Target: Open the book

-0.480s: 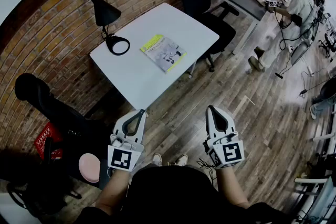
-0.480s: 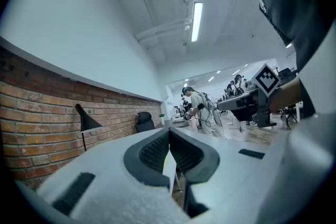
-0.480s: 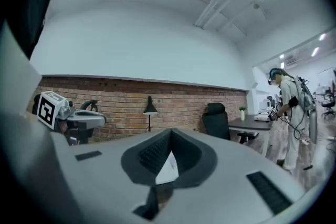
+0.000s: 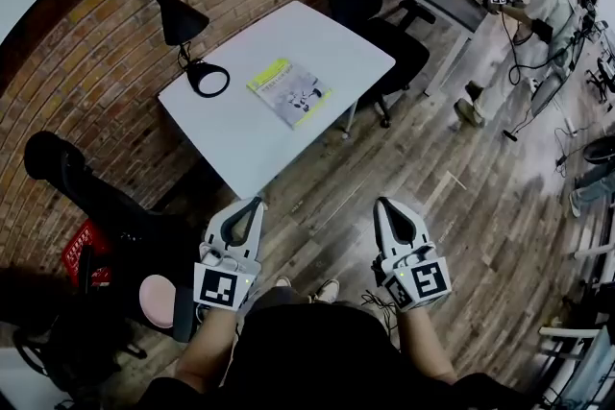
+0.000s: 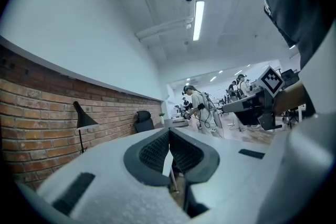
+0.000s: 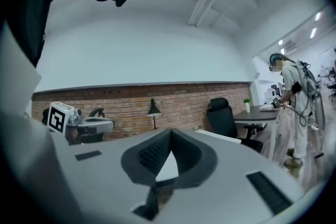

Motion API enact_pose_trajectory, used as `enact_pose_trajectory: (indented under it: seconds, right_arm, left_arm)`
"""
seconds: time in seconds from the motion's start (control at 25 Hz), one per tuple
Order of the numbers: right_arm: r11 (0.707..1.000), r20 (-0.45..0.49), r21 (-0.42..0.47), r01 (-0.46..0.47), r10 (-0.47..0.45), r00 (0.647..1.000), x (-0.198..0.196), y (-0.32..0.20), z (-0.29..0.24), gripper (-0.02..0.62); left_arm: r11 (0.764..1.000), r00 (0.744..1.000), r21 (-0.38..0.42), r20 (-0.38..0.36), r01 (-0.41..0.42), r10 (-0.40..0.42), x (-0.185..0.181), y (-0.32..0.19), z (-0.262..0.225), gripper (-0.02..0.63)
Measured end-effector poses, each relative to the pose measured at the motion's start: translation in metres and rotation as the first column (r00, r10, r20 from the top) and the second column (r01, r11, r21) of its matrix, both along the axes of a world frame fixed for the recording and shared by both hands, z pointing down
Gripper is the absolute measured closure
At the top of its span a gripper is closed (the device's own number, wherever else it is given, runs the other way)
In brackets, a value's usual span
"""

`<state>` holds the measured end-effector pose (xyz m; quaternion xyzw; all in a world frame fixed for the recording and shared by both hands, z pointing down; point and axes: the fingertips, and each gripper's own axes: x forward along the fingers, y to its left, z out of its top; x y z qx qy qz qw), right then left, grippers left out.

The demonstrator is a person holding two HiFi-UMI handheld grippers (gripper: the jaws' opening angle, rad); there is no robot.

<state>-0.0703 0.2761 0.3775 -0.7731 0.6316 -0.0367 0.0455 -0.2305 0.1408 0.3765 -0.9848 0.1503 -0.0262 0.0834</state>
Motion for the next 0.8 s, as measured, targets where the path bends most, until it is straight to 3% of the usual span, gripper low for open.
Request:
enact_pose_trajectory:
  seconds: [0.16,0.36,0.8]
  right_arm:
    - [0.999,-0.033,-0.028,0.042,-0.043,0.999,0.008,0.011,0.008,0.584]
    - [0.998,-0.012,-0.049,0.047,-0.048,0.999,0.028,0.015,0.015,0.584]
    - [0.993,0.004,-0.103,0.059,-0.059,0.998,0.096,-0.069,0.034,0.584]
  left_arm:
    - [1.0,1.0,-0.003,0.009,0.014,-0.013,0.012,0.012,0.007,0.586]
    - [1.0,1.0,-0.013,0.013,0.01,-0.01,0.033,0.017,0.009,0.586]
    - [0.997,1.0,-0.08,0.019,0.013,-0.012,0.107,-0.068,0.038,0.586]
